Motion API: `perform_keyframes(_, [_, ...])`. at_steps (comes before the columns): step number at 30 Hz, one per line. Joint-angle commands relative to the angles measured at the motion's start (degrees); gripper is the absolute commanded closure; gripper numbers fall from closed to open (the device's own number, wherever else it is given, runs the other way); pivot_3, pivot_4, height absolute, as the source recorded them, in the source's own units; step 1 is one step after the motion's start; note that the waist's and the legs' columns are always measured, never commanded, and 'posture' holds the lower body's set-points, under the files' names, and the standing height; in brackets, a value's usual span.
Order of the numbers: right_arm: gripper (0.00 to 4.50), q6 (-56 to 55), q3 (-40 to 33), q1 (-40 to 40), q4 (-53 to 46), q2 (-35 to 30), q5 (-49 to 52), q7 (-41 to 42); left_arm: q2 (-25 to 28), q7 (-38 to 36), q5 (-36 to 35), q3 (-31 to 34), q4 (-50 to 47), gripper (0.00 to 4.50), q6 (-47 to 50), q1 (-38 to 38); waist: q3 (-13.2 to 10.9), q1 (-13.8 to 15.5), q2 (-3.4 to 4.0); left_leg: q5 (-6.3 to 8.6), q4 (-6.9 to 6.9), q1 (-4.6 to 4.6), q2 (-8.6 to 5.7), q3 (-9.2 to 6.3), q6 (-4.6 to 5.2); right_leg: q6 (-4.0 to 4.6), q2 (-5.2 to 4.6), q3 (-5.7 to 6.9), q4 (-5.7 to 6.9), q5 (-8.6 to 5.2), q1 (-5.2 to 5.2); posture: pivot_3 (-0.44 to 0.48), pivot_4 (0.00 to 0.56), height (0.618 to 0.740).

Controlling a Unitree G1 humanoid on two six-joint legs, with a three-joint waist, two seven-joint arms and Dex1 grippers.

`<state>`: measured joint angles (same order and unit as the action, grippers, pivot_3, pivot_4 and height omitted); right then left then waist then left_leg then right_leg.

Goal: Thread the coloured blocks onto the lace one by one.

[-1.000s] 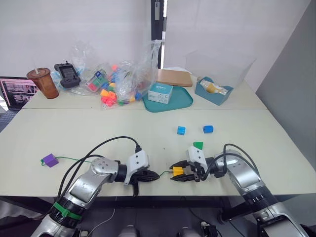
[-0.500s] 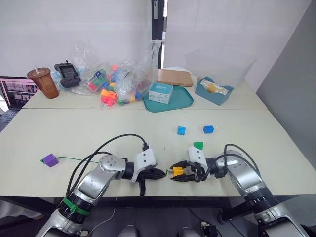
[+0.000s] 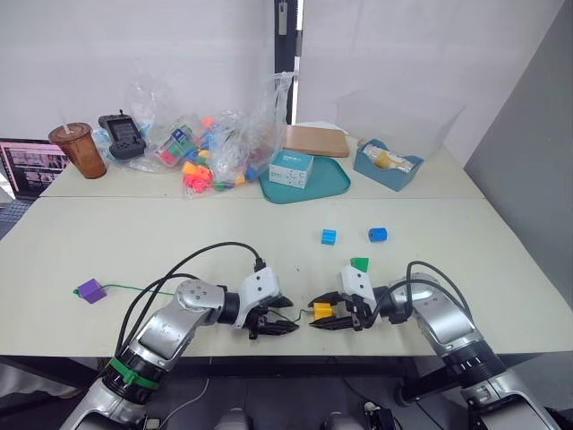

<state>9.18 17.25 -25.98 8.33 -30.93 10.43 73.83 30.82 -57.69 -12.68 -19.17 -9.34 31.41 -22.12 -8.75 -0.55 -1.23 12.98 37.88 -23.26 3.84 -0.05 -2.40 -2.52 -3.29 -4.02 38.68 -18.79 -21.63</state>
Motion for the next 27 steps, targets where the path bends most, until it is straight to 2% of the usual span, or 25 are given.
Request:
perform_keyframes(1, [3.08, 0.45, 0.14, 0.73, -0.35, -0.37, -0.41, -0.31, -1.78, 1.9, -1.52, 1.03, -2.29, 1.99, 2.06, -0.72, 0.0, 0.01, 0.0, 0.0, 0.0, 0.0, 0.0, 0.0, 0.0, 0.0, 0.0, 0.0, 0.0, 0.0, 0.0, 0.0, 0.15, 0.74])
perform_keyframes(6, [3.08, 0.73, 0.13, 0.74, -0.67, -0.43, -0.36, -0.59, -2.27, 2.73, -0.02, -0.21, -0.63, 1.99, 1.38, -0.56, 0.0, -0.08, 0.0, 0.0, 0.0, 0.0, 0.0, -0.01, 0.0, 0.0, 0.0, 0.0, -0.01, 0.0, 0.0, 0.0, 0.15, 0.74])
perform_keyframes(10, [3.08, 0.75, 0.04, 0.88, -0.75, -0.51, -0.44, -0.82, -2.36, 1.31, -1.48, -0.19, -0.92, 3.13, 1.47, -0.67, 0.0, -0.08, 0.0, 0.0, -0.01, 0.0, 0.0, -0.01, 0.0, 0.0, 0.0, 0.0, -0.03, 0.0, 0.01, 0.0, 0.15, 0.74])
perform_keyframes(14, [3.08, 0.92, -0.13, 0.96, -0.79, -0.52, -0.39, -1.09, -2.31, 0.37, -1.32, -0.89, -0.97, 4.46, 0.96, -0.78, 0.0, -0.09, 0.0, 0.0, -0.01, 0.0, 0.0, -0.01, 0.0, 0.0, 0.0, 0.01, -0.02, 0.0, 0.01, 0.0, 0.15, 0.74])
perform_keyframes(27, [3.08, 1.43, -0.06, 1.18, -1.33, -0.34, -0.35, -1.59, -3.44, -1.56, 0.16, -3.96, 0.62, 4.49, -2.12, -3.05, 0.0, -0.1, 0.0, 0.0, -0.01, 0.0, 0.0, -0.01, 0.0, 0.0, 0.0, 0.0, -0.04, 0.0, 0.01, 0.0, 0.15, 0.74])
